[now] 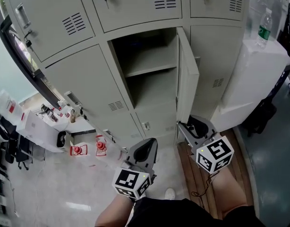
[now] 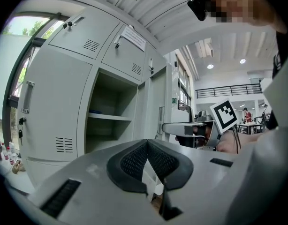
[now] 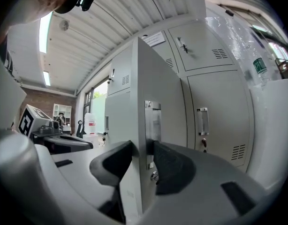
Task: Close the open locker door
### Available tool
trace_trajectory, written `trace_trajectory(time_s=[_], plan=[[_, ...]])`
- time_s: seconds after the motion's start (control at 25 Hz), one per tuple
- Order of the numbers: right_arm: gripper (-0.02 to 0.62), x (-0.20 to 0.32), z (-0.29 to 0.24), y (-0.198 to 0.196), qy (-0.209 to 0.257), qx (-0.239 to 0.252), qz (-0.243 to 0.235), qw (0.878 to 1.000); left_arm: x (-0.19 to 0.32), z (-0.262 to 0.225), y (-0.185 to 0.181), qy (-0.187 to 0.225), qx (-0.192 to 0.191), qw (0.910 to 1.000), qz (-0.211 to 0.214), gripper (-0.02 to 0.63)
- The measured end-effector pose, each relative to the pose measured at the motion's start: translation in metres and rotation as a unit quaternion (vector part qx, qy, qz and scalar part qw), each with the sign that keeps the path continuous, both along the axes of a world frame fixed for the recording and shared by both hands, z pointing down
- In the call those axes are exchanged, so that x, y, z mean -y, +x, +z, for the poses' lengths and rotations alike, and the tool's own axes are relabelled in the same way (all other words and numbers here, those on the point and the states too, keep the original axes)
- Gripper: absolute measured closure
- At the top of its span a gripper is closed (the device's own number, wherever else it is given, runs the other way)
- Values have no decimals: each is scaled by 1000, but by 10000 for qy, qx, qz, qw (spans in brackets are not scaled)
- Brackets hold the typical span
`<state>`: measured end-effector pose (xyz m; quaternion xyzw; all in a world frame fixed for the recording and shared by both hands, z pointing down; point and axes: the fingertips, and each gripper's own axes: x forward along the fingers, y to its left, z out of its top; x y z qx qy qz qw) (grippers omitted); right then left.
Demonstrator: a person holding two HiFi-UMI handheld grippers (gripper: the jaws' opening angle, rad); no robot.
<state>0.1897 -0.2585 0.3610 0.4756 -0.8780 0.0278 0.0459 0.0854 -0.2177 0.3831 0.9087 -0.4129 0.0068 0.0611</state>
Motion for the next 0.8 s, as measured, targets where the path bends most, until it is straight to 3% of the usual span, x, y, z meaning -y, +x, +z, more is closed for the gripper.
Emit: trace_trajectory(time_s=[0.8], plan=[[416, 56, 3, -109, -125, -61, -275, 9995, 21, -6, -83, 29, -26, 9999, -144, 589]])
